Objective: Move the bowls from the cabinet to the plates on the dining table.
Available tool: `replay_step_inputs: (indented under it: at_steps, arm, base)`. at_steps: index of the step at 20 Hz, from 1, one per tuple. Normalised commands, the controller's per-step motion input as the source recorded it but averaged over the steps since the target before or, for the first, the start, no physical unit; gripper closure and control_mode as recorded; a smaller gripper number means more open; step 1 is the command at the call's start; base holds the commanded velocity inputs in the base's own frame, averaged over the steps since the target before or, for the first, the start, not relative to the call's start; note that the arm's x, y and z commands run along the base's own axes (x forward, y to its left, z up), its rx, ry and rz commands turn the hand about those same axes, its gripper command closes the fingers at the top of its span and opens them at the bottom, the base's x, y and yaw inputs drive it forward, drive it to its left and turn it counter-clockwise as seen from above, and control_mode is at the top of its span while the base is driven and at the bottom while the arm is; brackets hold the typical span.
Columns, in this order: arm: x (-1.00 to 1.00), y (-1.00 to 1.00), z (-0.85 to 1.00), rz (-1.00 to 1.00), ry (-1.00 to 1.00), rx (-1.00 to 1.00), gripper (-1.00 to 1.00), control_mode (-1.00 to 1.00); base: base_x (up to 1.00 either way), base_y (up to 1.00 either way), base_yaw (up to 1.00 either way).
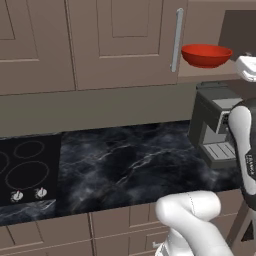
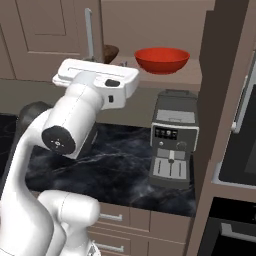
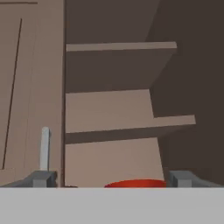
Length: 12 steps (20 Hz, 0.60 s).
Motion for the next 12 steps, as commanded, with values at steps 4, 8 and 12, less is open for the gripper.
replay_step_inputs:
  at_steps: [4, 8, 12]
  arm:
    - [-0.29, 0.68, -0.01, 0.19, -0.06, -0.09, -1.0, -1.0]
    - [-0.08, 0.78, 0.0, 0.13, 0.0, -0.06, -1.0, -1.0]
    - [0.03, 0.71, 0.0, 0.02, 0.0, 0.0, -1.0, -1.0]
  base:
    - [0.0, 0.0, 0.0]
    - [0.0, 0.0, 0.0]
    - [0.0, 0.0, 0.0]
